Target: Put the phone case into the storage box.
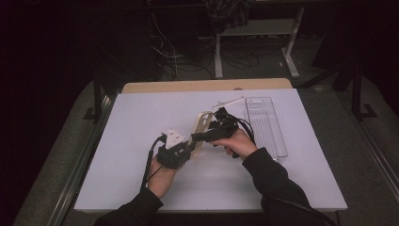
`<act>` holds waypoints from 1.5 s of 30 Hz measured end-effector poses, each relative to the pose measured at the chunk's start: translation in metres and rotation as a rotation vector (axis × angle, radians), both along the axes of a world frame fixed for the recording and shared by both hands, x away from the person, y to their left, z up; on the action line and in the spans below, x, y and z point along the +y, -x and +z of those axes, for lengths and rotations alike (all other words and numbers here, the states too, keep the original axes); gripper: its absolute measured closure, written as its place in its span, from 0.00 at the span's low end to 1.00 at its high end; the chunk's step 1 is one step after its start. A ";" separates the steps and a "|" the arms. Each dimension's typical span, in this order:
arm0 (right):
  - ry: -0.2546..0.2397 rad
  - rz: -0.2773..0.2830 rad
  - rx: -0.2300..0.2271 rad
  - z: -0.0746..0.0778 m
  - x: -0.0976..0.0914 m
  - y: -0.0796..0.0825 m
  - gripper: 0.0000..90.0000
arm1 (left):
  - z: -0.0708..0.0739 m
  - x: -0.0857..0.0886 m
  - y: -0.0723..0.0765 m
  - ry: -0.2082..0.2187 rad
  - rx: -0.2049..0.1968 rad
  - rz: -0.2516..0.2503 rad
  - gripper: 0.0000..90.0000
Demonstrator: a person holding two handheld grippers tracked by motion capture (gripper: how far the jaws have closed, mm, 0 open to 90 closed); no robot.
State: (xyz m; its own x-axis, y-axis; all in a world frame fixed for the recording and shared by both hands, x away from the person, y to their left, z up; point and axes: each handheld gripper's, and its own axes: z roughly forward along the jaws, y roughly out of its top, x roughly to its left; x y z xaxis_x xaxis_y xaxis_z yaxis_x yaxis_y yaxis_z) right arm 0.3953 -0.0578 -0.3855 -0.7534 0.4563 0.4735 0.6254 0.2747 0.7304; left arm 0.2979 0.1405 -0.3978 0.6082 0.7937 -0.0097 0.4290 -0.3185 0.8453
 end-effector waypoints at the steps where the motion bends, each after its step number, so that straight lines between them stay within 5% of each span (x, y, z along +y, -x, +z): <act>1: -0.003 -0.002 0.003 0.000 0.000 0.000 0.00 | 0.000 0.000 0.000 -0.002 0.000 -0.002 0.89; 7: -0.014 -0.010 0.006 -0.001 0.001 -0.001 0.00 | -0.001 -0.002 0.001 0.017 0.003 -0.003 0.89; 17: -0.022 -0.011 0.012 -0.003 0.003 -0.001 0.00 | 0.000 -0.009 0.008 -0.020 -0.007 -0.042 0.89; 30: -0.016 -0.016 0.021 -0.005 0.005 -0.001 0.00 | -0.001 -0.004 0.004 -0.024 -0.016 0.009 0.89; 45: -0.007 -0.015 0.018 -0.003 0.005 0.000 0.03 | -0.003 -0.006 0.006 -0.047 -0.018 0.007 0.89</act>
